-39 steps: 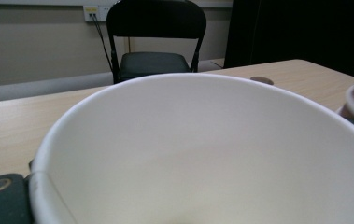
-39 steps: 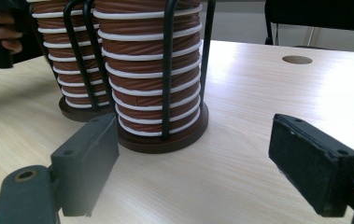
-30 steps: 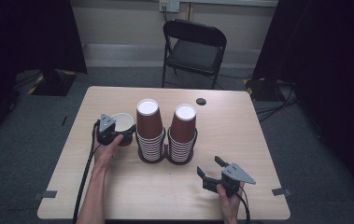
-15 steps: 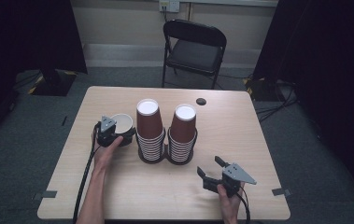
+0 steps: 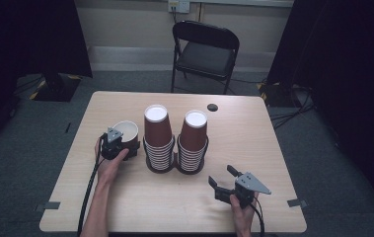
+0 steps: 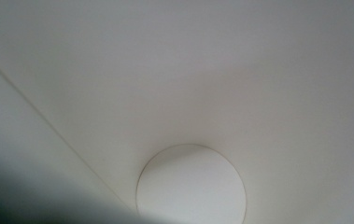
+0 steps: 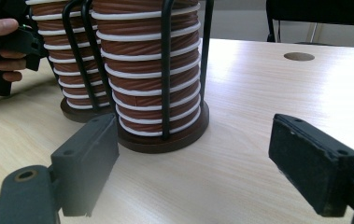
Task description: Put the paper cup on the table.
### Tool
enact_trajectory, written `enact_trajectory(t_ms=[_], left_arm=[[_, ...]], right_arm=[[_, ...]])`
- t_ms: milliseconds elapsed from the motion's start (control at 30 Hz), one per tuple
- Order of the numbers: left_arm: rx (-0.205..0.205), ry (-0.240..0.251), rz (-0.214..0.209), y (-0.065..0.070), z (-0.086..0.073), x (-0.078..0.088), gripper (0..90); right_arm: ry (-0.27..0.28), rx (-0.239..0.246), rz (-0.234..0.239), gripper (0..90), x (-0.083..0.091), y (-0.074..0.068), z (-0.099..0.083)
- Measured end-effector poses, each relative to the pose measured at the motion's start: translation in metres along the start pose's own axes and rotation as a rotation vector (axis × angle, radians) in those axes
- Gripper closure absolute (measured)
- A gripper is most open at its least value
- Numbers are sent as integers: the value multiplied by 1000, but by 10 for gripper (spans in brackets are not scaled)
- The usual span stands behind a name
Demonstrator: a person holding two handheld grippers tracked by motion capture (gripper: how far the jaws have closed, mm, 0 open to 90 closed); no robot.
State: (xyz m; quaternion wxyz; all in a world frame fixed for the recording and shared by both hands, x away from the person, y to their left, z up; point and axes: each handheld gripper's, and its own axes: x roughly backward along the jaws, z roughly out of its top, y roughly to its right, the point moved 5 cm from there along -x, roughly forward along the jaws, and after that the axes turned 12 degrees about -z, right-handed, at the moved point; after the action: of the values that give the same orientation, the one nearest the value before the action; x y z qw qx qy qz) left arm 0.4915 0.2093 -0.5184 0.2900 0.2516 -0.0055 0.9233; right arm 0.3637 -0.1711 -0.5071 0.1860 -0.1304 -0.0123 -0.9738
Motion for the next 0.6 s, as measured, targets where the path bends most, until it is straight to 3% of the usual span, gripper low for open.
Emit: enact_trajectory(t_ms=[133, 367, 600], left_arm=[[17, -10, 5, -1, -4, 1, 154], [-18, -56, 13, 2, -8, 4, 157], [-4, -27, 17, 2, -11, 13, 156]], right_arm=[[-1, -2, -1, 154, 0, 0, 0], [1, -1, -4, 151, 0, 0, 0], [5, -3, -3, 151, 1, 0, 0]])
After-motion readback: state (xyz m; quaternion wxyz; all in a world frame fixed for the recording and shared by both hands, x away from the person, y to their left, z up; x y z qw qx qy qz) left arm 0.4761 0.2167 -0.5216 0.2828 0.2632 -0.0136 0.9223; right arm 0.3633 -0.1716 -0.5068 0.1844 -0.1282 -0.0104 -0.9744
